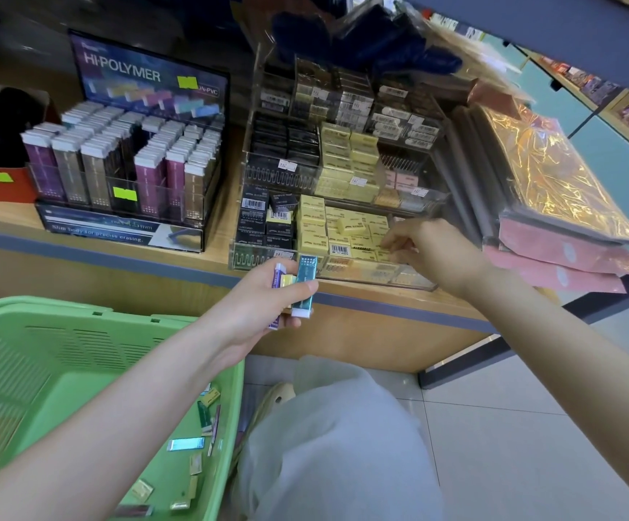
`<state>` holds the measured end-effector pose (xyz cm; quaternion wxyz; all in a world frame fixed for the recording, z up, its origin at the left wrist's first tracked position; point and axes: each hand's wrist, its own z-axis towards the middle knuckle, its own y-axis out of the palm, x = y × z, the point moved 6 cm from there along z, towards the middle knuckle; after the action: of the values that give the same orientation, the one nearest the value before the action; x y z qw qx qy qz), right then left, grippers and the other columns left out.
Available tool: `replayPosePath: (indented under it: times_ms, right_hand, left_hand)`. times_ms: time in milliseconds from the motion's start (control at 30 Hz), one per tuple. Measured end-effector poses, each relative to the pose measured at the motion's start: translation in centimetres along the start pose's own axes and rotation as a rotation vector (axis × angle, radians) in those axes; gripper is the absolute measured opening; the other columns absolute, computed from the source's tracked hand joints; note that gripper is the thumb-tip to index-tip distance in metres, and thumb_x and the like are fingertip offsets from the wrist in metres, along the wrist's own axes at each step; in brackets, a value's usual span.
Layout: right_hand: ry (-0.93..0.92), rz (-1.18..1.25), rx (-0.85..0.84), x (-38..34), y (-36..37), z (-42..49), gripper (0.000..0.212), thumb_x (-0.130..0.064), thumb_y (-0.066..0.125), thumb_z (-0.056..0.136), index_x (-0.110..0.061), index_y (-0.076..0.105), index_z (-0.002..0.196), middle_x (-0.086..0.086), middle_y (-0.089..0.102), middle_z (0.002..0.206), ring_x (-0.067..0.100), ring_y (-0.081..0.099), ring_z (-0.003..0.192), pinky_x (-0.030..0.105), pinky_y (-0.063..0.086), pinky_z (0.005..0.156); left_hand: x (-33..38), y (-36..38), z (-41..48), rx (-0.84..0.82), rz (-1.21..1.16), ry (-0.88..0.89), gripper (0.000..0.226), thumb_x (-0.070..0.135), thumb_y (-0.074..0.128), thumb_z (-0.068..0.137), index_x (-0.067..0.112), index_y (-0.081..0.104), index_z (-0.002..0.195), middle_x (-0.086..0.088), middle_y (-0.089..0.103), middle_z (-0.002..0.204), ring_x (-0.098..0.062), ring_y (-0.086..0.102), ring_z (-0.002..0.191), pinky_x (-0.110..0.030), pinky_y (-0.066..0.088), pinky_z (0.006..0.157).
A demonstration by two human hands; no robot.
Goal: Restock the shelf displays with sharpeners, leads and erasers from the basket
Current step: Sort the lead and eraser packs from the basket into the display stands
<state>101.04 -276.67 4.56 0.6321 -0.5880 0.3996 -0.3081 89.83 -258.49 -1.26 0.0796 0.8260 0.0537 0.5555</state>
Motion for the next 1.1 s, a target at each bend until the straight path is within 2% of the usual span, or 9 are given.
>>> replayPosePath:
  times_ms: [100,233,333,467,600,700,833,1000,1100]
  right_hand:
    - [-0.055,-0.041,0.009,-0.6,0.0,-0.4,0.017,-0.004,0.058,0.09,-0.013,0.071,0.095,0.001,0.069,0.102,0.022,0.062,0.097,0.038,0.049,0.084]
    - [-0.076,-0.016,0.072,-1.5,-0.1,-0.5,0.029,-0.003,0.047,0.095,-0.011,0.063,0.117,0.005,0.06,0.121,0.024,0.059,0.107,0.037,0.048,0.087]
    - [-0.083,0.079,0.165,-2.2,-0.2,0.3,0.031,-0.008,0.05,0.096,-0.01,0.058,0.126,0.007,0.055,0.128,0.025,0.057,0.111,0.035,0.046,0.092]
    - [-0.068,0.101,0.11,-2.3,0.6,2.7,0.032,-0.015,0.06,0.093,-0.011,0.061,0.124,0.008,0.06,0.123,0.021,0.057,0.106,0.027,0.044,0.091]
    - [-0.061,0.123,0.193,-2.9,0.4,4.2,0.03,-0.014,0.065,0.089,-0.008,0.063,0.118,0.011,0.064,0.112,0.019,0.059,0.093,0.033,0.05,0.088]
    - [-0.065,0.13,0.262,-3.6,0.2,5.0,0.023,-0.012,0.07,0.085,-0.005,0.068,0.107,0.012,0.061,0.108,0.021,0.06,0.087,0.04,0.052,0.086]
    - [0.005,0.086,0.298,-4.2,0.2,5.4,0.021,-0.017,0.07,0.085,-0.005,0.07,0.102,0.012,0.063,0.106,0.027,0.06,0.092,0.044,0.051,0.085]
    - [0.009,-0.126,0.25,-5.4,0.7,5.2,0.024,-0.018,0.06,0.093,-0.004,0.066,0.111,0.014,0.061,0.112,0.033,0.062,0.094,0.039,0.051,0.077]
    - [-0.006,-0.008,0.245,-5.0,1.2,4.6,0.028,-0.016,0.058,0.093,-0.007,0.056,0.12,0.013,0.061,0.115,0.031,0.061,0.096,0.036,0.049,0.076]
  left_hand:
    - [-0.1,0.2,0.0,0.0,-0.001,-0.007,0.021,0.016,0.062,0.09,0.014,0.058,0.111,-0.001,0.058,0.082,-0.009,0.053,0.062,-0.021,0.046,0.059]
    - [-0.3,0.3,0.0,0.002,0.0,-0.015,0.021,0.016,0.063,0.09,0.014,0.058,0.11,-0.001,0.059,0.082,-0.011,0.054,0.067,-0.023,0.047,0.061]
    - [-0.3,0.0,0.0,0.008,-0.008,-0.018,0.02,0.016,0.063,0.09,0.014,0.059,0.11,-0.001,0.059,0.081,-0.013,0.053,0.067,-0.024,0.046,0.063]
    - [0.0,-0.4,0.0,0.011,-0.01,-0.008,0.021,0.015,0.063,0.09,0.014,0.058,0.11,-0.001,0.059,0.083,-0.011,0.055,0.067,-0.02,0.047,0.057]
    - [0.2,-1.3,0.0,0.023,-0.002,0.001,0.022,0.016,0.063,0.09,0.014,0.058,0.11,-0.002,0.06,0.087,-0.012,0.055,0.069,-0.02,0.048,0.057]
    - [0.3,-1.9,0.0,0.032,0.008,0.009,0.018,0.018,0.063,0.09,0.016,0.059,0.107,-0.002,0.059,0.086,-0.013,0.054,0.07,-0.022,0.046,0.061]
    - [0.3,-2.7,-0.2,0.036,0.024,0.036,0.017,0.022,0.061,0.092,0.018,0.06,0.108,0.003,0.057,0.078,-0.012,0.048,0.063,-0.022,0.042,0.059]
    - [0.1,-3.6,-1.0,0.065,0.02,0.06,0.019,0.023,0.059,0.092,0.018,0.059,0.111,0.005,0.056,0.072,-0.011,0.042,0.058,-0.019,0.037,0.054]
    - [0.1,-4.1,-1.7,0.081,0.013,0.068,0.017,0.021,0.059,0.092,0.017,0.059,0.109,0.004,0.056,0.07,-0.01,0.043,0.056,-0.02,0.036,0.052]
